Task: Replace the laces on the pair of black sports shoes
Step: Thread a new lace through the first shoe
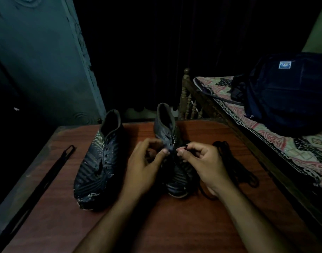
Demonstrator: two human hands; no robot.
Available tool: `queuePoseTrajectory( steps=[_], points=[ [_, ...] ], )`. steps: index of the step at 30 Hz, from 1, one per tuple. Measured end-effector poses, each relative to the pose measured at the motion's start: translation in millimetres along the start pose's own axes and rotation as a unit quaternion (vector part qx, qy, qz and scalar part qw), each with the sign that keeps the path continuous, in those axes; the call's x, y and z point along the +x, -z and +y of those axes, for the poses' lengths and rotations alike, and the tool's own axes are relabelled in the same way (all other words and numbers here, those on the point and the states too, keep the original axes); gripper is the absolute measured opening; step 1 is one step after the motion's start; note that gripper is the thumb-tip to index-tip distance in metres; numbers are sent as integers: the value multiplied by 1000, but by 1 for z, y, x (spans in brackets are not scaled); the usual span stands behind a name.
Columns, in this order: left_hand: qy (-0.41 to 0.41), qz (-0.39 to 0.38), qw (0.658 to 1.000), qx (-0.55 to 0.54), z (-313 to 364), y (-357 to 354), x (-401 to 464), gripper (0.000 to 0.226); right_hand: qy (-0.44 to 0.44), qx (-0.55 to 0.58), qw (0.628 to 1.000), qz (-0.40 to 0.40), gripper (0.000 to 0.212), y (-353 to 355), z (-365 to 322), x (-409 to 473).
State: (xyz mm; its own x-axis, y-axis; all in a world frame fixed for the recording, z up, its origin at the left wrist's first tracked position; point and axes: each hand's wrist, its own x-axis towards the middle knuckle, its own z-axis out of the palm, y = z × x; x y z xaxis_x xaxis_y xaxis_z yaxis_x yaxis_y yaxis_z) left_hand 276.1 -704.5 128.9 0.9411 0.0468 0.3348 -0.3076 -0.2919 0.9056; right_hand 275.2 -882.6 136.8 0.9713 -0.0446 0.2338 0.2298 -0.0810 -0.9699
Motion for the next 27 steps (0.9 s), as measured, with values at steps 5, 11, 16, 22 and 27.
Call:
queuePoseTrajectory(
  steps=[5, 11, 16, 22, 27],
  points=[
    [-58, -1, 990, 132, -1, 1, -1, 53, 3, 15, 1000, 4, 11, 4, 3, 3],
    [-86, -67, 977, 181, -5, 4, 10, 46, 7, 17, 999, 42, 24, -2, 6, 2],
    [-84, -56, 979, 178, -5, 5, 10, 43, 5, 0, 998, 55, 22, -3, 2, 1],
    [-88, -139, 960, 226, -1, 7, 9, 71, 22, -41, 997, 55, 13, -4, 1, -2],
    [-84, -129, 954, 256, 1, 5, 10, 70, 52, -94, 993, 50, 20, -3, 2, -4]
  ],
)
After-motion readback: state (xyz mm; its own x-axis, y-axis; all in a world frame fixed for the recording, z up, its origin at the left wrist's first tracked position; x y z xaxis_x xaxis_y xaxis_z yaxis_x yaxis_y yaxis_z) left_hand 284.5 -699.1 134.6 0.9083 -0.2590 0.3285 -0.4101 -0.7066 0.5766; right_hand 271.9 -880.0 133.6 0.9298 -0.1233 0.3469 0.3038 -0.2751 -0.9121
